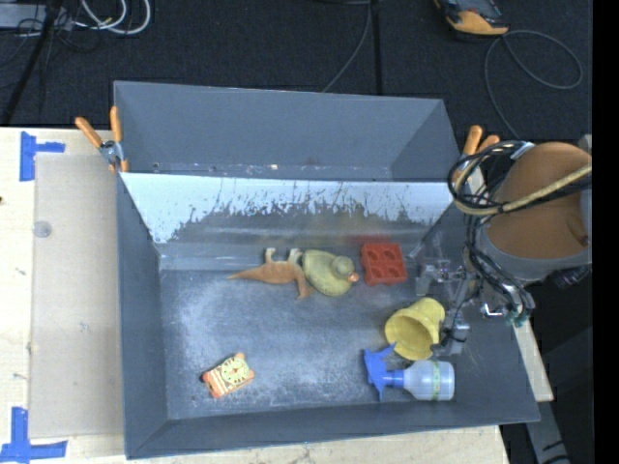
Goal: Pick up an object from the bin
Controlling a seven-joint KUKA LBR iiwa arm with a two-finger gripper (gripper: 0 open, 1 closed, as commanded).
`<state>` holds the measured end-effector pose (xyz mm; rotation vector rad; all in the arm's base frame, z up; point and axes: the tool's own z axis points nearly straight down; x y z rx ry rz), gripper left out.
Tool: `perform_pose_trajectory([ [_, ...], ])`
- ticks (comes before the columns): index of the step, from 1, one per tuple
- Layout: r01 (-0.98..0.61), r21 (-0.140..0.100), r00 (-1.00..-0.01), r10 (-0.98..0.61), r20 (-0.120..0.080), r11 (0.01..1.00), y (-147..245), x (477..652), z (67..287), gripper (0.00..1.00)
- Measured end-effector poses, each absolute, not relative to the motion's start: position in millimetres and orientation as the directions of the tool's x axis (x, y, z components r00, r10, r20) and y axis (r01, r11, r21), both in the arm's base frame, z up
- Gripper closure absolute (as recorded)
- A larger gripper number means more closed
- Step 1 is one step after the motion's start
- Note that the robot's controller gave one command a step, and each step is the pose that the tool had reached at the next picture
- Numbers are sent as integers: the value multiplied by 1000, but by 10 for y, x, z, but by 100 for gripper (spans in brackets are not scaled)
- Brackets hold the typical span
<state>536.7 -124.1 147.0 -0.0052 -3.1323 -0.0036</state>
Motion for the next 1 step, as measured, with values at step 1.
perform_pose_trajectory([
  [1, 0, 1, -1000, 0, 2, 1000, -1239, 5381, 1515, 0],
])
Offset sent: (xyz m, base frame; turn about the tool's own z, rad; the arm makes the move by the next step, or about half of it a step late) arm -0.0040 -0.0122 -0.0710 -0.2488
